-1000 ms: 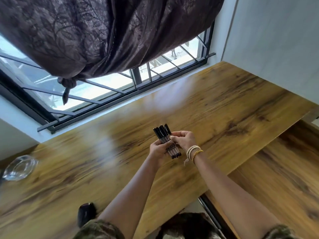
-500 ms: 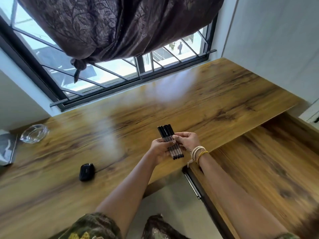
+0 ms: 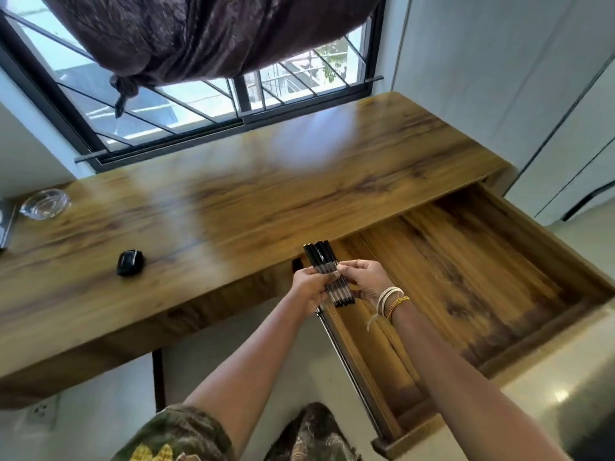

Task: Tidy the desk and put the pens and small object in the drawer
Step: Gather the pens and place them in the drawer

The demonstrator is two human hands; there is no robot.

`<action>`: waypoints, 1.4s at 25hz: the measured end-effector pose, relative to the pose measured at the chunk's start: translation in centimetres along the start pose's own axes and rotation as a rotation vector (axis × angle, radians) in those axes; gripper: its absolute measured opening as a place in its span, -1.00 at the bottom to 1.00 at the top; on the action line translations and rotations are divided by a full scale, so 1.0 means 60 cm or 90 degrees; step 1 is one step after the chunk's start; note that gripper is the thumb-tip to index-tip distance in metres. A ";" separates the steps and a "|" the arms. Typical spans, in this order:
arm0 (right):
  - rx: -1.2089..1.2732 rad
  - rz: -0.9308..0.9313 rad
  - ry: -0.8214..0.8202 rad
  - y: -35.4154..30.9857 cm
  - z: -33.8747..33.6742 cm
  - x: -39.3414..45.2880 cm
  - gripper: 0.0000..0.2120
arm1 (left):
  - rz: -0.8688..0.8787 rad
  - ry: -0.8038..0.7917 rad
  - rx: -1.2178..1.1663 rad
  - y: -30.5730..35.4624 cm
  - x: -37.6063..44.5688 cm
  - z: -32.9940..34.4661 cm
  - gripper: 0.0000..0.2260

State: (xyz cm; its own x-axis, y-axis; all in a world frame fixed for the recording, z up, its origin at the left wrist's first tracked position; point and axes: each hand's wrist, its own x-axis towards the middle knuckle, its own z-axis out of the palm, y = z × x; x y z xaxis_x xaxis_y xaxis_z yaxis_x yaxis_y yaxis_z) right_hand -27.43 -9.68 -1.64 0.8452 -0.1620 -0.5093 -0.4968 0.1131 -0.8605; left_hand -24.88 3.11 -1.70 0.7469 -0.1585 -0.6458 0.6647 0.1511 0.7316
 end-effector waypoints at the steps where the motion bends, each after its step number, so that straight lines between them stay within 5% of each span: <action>1: -0.010 0.012 -0.004 0.004 -0.014 -0.006 -0.78 | -0.009 0.004 0.002 -0.010 -0.003 0.008 -0.86; 13: 0.026 0.091 0.012 0.052 -0.072 0.006 -0.72 | -0.150 -0.021 0.089 -0.087 0.004 0.074 -0.65; 23: -0.131 0.136 0.105 0.116 -0.115 0.068 -0.90 | -0.147 0.132 0.213 -0.133 0.067 0.128 -0.66; 29: -0.255 0.145 0.056 0.138 -0.131 0.093 -0.81 | -0.225 0.160 0.175 -0.158 0.065 0.140 -0.64; 35: -0.310 0.159 0.063 0.152 -0.131 0.100 -0.80 | -0.249 0.140 -0.058 -0.153 0.056 0.145 -0.76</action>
State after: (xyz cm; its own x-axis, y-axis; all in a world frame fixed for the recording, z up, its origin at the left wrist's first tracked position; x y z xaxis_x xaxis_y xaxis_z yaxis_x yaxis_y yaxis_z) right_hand -28.43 -17.32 -12.69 0.6788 -0.2817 -0.6782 -0.7336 -0.3026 -0.6085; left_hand -28.64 -7.29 -8.69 0.4192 -0.0113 -0.9078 0.8889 0.2085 0.4079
